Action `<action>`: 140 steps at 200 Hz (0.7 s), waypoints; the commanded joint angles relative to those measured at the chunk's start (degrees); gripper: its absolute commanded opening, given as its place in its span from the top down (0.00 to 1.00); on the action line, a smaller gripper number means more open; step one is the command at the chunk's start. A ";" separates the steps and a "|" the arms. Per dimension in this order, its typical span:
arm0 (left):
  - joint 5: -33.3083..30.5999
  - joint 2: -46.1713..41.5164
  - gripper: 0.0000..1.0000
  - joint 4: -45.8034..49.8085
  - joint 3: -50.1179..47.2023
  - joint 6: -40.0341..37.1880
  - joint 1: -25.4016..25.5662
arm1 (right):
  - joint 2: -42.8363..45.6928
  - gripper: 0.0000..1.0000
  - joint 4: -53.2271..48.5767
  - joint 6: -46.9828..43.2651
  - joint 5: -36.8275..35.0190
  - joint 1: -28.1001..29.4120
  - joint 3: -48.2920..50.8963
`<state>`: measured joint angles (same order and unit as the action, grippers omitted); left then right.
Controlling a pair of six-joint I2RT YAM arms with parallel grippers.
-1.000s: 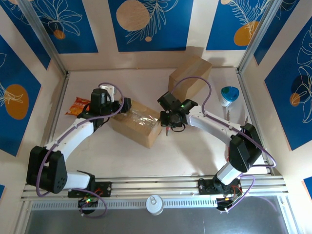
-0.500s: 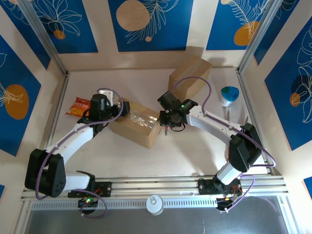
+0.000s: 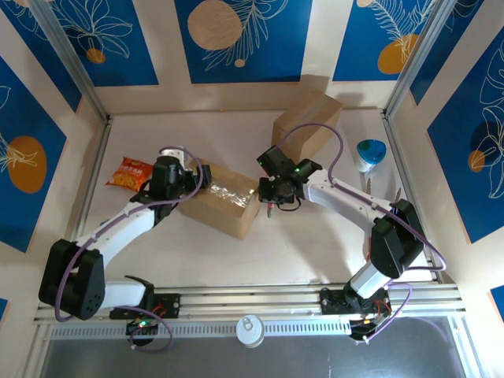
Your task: Unpack the express box
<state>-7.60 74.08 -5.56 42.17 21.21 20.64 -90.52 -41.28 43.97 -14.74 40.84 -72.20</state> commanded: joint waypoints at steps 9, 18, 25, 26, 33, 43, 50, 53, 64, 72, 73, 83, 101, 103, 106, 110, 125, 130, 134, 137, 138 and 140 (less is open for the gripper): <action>-5.90 2.71 0.00 8.38 -3.83 0.10 -0.08 | 6.07 1.00 -2.07 0.55 1.74 -0.23 1.92; -5.78 2.64 0.00 8.14 -4.22 0.22 -0.07 | 7.76 1.00 -3.09 0.86 1.95 -0.23 2.31; -5.70 2.57 0.00 7.99 -4.44 0.31 0.06 | 9.42 1.00 -3.82 0.95 2.23 -0.25 2.62; -5.69 2.61 0.00 8.01 -4.45 0.32 0.04 | 9.63 1.00 -3.94 0.99 2.29 -0.28 2.65; -5.59 2.58 0.00 7.91 -4.71 0.32 0.01 | 11.46 1.00 -4.69 1.21 2.68 -0.32 3.05; -5.56 2.56 0.00 7.84 -4.95 0.32 0.01 | 14.36 1.00 -5.57 1.50 3.82 -0.41 3.82; -5.41 2.56 0.00 7.85 -5.08 0.24 0.02 | 16.42 1.00 -5.76 1.72 5.10 -0.50 4.72; -5.34 2.53 0.00 7.75 -5.15 0.28 0.06 | 17.37 1.00 -5.76 1.90 5.74 -0.50 5.20; -5.08 2.50 0.00 7.67 -5.34 0.21 0.02 | 20.95 1.00 -5.07 2.75 8.72 -0.51 7.31; -4.98 2.41 0.00 7.66 -5.43 0.22 0.01 | 23.49 1.00 -3.80 3.65 11.53 -0.52 9.37; -4.98 2.39 0.00 7.66 -5.43 0.23 0.01 | 23.78 1.00 -3.67 3.79 11.95 -0.51 9.72; -4.97 2.30 0.00 7.72 -5.50 0.24 0.05 | 26.83 1.00 -1.12 5.46 15.87 -0.57 12.76; -5.18 2.37 0.00 7.88 -5.51 0.23 0.04 | 31.52 1.00 5.18 9.74 22.96 -0.45 19.14; -5.27 2.40 0.00 7.86 -5.52 0.23 0.04 | 31.98 1.00 6.13 10.22 23.48 -0.42 19.78; -5.34 2.39 0.00 8.05 -5.52 0.28 0.05 | 32.59 1.00 7.31 11.05 24.28 -0.29 20.88; -5.46 2.47 0.00 8.18 -5.45 0.23 0.07 | 33.39 1.00 8.85 12.04 25.29 -0.12 22.13; -5.97 2.52 0.00 8.52 -5.43 0.45 0.04 | 35.66 1.00 14.44 14.78 26.95 0.99 26.16; -6.09 2.60 0.00 8.57 -5.43 0.57 0.04 | 36.12 1.00 16.22 15.22 27.01 1.48 27.18; -6.16 2.61 0.00 8.63 -5.36 0.65 0.06 | 36.45 1.00 17.41 15.42 26.89 2.00 27.87; -6.26 2.64 0.00 8.63 -5.37 0.71 0.02 | 36.59 1.00 18.18 15.57 26.80 2.17 28.33; -6.28 2.69 0.00 8.59 -5.40 0.74 0.01 | 36.61 1.00 18.48 15.60 26.79 2.28 28.52; -6.27 2.72 0.00 8.67 -5.36 0.80 0.06 | 36.64 1.00 18.97 15.66 26.79 2.55 28.72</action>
<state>-9.65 73.93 -8.36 40.47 22.24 20.88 -55.79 -33.26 54.72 6.13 41.54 -46.92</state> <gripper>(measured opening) 0.997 0.179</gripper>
